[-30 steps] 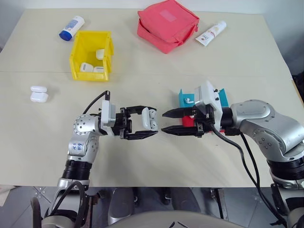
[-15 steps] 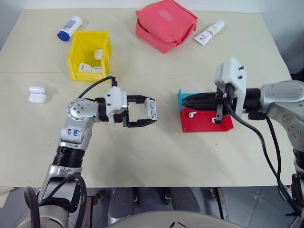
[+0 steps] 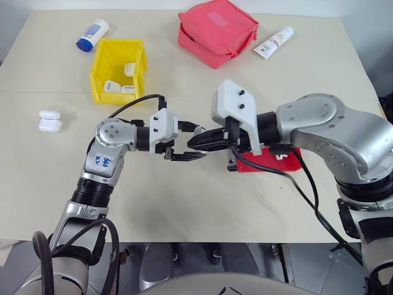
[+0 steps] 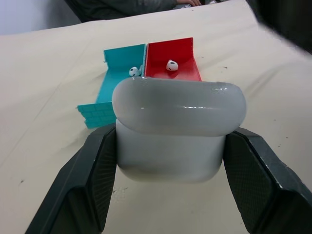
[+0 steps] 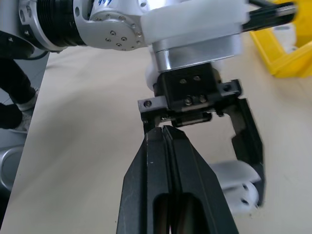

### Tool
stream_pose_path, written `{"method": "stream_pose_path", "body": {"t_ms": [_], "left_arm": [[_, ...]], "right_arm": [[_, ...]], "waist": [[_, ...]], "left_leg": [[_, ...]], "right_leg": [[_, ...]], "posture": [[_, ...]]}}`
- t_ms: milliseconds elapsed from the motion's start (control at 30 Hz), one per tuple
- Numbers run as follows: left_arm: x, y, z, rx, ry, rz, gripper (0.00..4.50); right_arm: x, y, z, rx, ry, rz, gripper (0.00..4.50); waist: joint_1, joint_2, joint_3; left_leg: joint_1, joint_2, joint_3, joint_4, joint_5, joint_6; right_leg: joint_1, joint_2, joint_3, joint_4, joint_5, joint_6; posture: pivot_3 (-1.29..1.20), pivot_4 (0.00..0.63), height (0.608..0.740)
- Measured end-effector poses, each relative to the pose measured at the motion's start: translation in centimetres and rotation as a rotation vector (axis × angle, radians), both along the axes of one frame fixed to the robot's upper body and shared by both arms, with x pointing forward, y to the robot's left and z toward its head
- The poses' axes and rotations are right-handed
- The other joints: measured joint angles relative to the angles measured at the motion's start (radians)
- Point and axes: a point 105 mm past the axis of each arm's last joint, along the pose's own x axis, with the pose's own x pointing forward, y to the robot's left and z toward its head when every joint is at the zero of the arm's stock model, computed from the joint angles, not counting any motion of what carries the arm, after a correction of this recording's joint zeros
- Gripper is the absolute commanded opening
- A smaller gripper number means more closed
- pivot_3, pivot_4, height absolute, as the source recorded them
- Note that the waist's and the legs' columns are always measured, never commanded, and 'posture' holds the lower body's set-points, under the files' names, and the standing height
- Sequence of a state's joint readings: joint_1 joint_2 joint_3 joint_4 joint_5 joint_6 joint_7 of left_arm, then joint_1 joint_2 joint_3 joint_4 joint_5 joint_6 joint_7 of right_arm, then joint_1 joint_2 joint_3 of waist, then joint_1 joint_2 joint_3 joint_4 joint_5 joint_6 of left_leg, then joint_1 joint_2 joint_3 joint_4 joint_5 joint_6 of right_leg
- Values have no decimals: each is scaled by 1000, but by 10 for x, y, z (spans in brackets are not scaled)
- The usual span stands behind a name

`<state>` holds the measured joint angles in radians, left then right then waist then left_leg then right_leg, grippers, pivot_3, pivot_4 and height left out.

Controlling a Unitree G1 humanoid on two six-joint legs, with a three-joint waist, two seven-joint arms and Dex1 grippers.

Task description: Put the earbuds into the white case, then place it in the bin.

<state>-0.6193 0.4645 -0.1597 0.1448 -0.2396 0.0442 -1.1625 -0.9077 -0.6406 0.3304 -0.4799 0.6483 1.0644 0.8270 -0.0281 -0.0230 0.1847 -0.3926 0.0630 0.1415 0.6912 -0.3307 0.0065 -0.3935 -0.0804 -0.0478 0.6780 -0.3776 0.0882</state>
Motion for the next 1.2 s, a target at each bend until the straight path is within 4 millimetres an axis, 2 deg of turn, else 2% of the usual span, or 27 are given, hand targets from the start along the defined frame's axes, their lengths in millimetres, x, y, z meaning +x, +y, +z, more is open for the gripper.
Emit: {"method": "stream_pose_path", "body": {"t_ms": [167, 300, 433, 567, 633, 767, 933, 1100, 1133, 1200], "left_arm": [[-1, 0, -1, -1, -1, 1, 2876], [-4, 5, -7, 0, 21, 19, 2876], [-8, 13, -7, -26, 34, 53, 2876], [-11, 23, 9, -87, -11, 89, 2876], [-11, 26, 11, -107, -12, 107, 2876], [-10, 26, 19, -194, -4, 148, 2876], [1, 39, 33, -315, 17, 259, 2876], [12, 53, 47, -437, 8, 365, 2876], [17, 58, 52, -461, -3, 400, 2876], [28, 72, 57, -499, -29, 487, 2876]], "right_arm": [[8, 5, -11, -41, -8, -16, 30], [19, 0, -12, -59, -38, -66, 30], [32, -24, -14, -93, -67, -146, 30], [45, -57, -23, -124, -49, -244, 30], [47, -64, -22, -106, -55, -261, 30], [41, -70, -9, 42, -65, -214, 846], [29, -79, -3, 173, -39, -120, 2550], [27, -87, -15, 194, -4, -68, 4261], [27, -88, -16, 198, 0, -58, 4473], [27, -90, -17, 203, 4, -49, 4473]], "waist": [[0, 0, 0], [0, 0, 0], [1, 0, 0], [0, 0, 0], [0, 0, 0], [1, 0, 0], [1, 0, 0], [1, 0, 0], [1, 0, 0], [1, 0, 0]], "left_leg": [[0, 0, 0, 0, 0, 0], [0, 0, 0, 0, 0, 0], [0, 0, 0, 0, 0, 0], [0, 0, 0, 0, 0, 0], [0, 0, 0, 0, 0, 0], [0, 0, 0, 0, 0, 0], [1, 0, 0, 0, 0, 0], [1, 0, 0, 0, 0, 0], [2, 0, 0, 0, 0, 0], [2, 0, 0, 0, 0, 0]], "right_leg": [[0, 0, 0, 0, 0, 0], [0, 0, 0, 0, 0, 0], [0, -1, 0, 0, 0, 0], [0, -1, 0, -2, 0, 0], [0, 0, 0, -2, 0, 0], [1, 0, 0, -2, 0, 0], [1, 0, 0, -3, 0, 0], [1, 0, 0, -3, 0, 0], [1, 0, 0, -3, 0, 0], [2, 0, 0, -3, 0, 0]], "posture": [[0, 150, 740], [0, 150, 740], [0, 150, 740], [0, 150, 740], [0, 150, 740], [0, 150, 740], [0, 150, 740], [0, 150, 740], [0, 150, 740], [0, 150, 740]]}}
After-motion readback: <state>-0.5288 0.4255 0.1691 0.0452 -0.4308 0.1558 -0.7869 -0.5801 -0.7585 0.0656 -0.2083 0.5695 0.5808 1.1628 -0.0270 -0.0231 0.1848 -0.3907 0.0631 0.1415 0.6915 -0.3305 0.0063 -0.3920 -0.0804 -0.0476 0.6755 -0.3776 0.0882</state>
